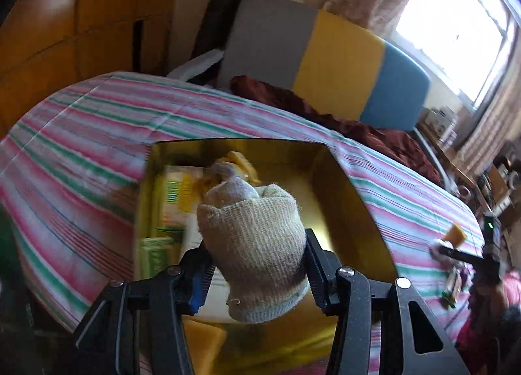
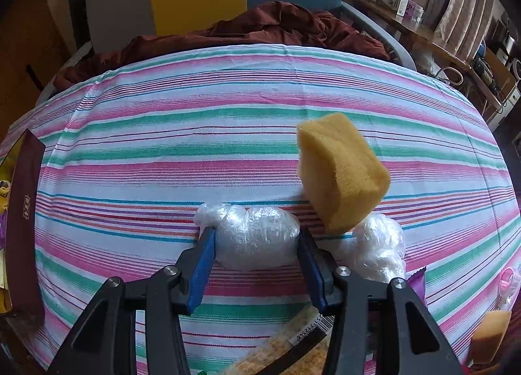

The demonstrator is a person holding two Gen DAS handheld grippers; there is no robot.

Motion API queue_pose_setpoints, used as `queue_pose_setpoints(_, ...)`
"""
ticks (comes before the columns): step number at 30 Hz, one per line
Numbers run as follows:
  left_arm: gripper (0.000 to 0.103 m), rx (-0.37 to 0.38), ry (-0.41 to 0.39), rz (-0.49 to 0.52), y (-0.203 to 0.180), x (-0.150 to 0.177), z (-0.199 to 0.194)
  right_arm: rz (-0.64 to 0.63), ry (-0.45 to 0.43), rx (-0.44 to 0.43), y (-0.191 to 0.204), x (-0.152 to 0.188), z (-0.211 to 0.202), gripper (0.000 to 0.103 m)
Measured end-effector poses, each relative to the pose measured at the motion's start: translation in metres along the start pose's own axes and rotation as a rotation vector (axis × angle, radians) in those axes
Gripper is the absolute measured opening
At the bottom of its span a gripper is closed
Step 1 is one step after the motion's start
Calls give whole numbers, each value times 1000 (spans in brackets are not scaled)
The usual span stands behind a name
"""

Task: Organize objects
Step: 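Lower the knitted roll into the tray and open the left gripper, then carry the plastic-wrapped bundle over the tray and open the right gripper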

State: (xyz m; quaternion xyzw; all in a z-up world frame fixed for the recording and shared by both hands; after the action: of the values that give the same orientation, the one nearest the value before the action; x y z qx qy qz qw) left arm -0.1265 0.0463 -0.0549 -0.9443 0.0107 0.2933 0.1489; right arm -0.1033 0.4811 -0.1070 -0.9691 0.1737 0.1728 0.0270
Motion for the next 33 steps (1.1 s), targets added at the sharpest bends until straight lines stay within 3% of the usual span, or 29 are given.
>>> queue_pose_setpoints(6,51,-57,48,-87,46,-23,31,-8,-1,8,-1,0,0,50)
queue_pose_setpoints(14,53,-138,68,-37,49,-45,73,-10,0,13,-1,1,0,50)
queue_pose_setpoints(18,59,-177,78,-24,54,-53,84,-15,1,18,0,1,1,50)
queue_pose_setpoints(21,67,-187,56,-21,56,-53,79,-19,3,22,0,1,2,50)
queue_pose_setpoints(33,67,-168,-47,38,26,-10,17,-27,34,52,3,5,8,45)
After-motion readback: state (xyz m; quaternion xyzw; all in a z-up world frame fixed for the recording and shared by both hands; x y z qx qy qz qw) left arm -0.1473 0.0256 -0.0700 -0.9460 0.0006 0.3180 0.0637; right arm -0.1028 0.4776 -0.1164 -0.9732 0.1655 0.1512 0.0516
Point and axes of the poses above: each gripper's, at about its wrist camera, not at the fingertips, and z roughly the way its jaws point, y to its left, x to its underside, the point moved 8 cm from there along z, roughly the way its jaws point, and after that the axes turned 6 degrees about y, right-handed, at the moved point
